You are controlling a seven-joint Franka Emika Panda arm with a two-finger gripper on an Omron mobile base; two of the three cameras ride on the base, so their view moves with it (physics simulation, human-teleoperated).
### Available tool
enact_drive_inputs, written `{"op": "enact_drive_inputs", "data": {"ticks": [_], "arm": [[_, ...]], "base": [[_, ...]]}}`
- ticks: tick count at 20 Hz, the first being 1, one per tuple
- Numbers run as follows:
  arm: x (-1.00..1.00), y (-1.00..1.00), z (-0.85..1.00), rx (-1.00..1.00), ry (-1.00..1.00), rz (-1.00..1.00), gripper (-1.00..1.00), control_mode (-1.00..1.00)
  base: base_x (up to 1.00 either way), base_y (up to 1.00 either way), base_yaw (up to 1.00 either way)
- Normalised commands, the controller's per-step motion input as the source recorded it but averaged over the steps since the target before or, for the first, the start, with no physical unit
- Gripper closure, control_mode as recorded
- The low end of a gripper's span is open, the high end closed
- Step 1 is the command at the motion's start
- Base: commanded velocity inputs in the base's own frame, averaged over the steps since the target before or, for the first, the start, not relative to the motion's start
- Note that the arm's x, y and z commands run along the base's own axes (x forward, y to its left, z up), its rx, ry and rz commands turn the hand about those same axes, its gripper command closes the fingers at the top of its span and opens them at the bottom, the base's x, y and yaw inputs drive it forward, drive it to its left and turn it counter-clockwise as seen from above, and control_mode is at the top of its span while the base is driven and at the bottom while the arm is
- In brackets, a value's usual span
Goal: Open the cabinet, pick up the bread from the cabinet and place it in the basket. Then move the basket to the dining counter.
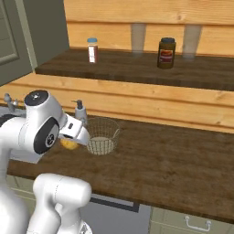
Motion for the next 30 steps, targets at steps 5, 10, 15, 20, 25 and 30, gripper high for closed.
{"op": "enact_drive_inputs", "data": {"ticks": [5,10,15,20,25,30], "arm": [[0.94,0.17,0.02,-0.04,0.01,0.19,1.0,-1.0],[1.0,0.01,-0.07,-0.02,0.13,0.06,1.0,-1.0],[1.0,0.0,-0.37,-0.05,0.17,0.0,1.0,-1.0],[0.75,0.0,-0.55,0.0,0.01,0.01,1.0,-1.0],[0.34,0.0,-0.53,0.0,0.0,0.05,1.0,-1.0],[0.45,0.0,-0.34,0.0,0.0,0.04,1.0,-1.0]], "base": [[0.0,0.0,0.0],[0.0,0.0,0.0],[0.0,0.0,0.0],[0.0,0.0,0.0],[0.0,0.0,0.0],[0.0,0.0,0.0]]}}
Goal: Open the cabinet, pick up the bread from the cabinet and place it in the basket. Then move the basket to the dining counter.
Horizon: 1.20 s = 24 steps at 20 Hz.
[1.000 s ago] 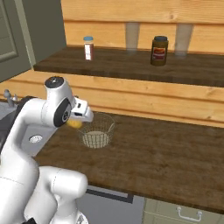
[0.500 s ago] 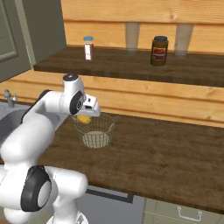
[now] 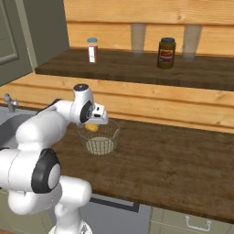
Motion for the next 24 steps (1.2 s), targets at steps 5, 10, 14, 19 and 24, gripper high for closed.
{"op": "enact_drive_inputs", "data": {"ticks": [5,10,14,19,24], "arm": [[0.43,-0.08,-0.27,0.0,0.01,0.04,1.0,-1.0],[0.46,-0.08,-0.26,0.0,0.04,0.04,1.0,-1.0],[0.38,-0.17,-0.26,0.0,0.08,0.02,1.0,-1.0],[0.19,-0.08,-0.29,0.0,0.07,0.0,1.0,-1.0],[0.01,-0.02,-0.17,0.0,0.04,0.0,-1.0,-1.0]], "base": [[0.0,0.0,0.0],[0.0,0.0,0.0],[0.0,0.0,0.0],[0.0,0.0,0.0],[0.0,0.0,0.0]]}}
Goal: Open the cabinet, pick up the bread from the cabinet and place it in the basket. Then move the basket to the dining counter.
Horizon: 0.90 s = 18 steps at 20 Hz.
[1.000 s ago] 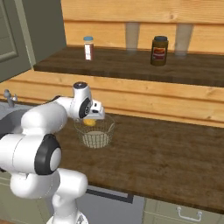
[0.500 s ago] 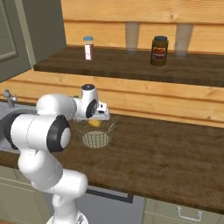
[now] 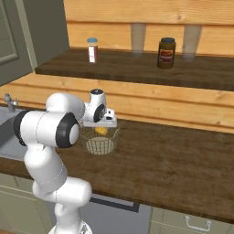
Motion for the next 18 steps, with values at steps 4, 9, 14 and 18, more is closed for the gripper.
{"op": "enact_drive_inputs", "data": {"ticks": [4,9,14,18], "arm": [[0.0,0.0,0.0,0.0,0.0,0.0,-1.0,-1.0],[0.0,0.0,0.0,0.0,0.0,0.0,-1.0,-1.0],[0.0,0.0,0.0,0.0,0.02,0.0,-1.0,-1.0],[0.0,0.0,0.01,0.0,0.03,0.0,-1.0,-1.0]], "base": [[0.0,0.0,0.0],[0.0,0.0,0.0],[0.0,0.0,0.0],[0.0,0.0,0.0]]}}
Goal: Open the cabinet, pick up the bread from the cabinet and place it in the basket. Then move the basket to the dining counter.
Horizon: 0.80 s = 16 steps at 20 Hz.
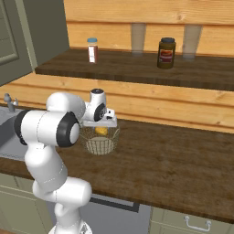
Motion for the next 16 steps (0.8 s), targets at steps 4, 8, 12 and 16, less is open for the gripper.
{"op": "enact_drive_inputs", "data": {"ticks": [4,8,12,16], "arm": [[0.0,0.0,0.16,-0.02,0.0,0.0,-1.0,-1.0],[0.28,0.12,-0.19,-0.11,0.12,0.02,-1.0,-1.0],[0.06,0.05,0.25,-0.1,0.15,0.0,-1.0,-1.0],[-0.06,0.02,-0.17,0.01,0.02,0.0,-1.0,-1.0]], "base": [[0.0,0.0,0.0],[0.0,0.0,0.0],[0.0,0.0,0.0],[0.0,0.0,0.0]]}}
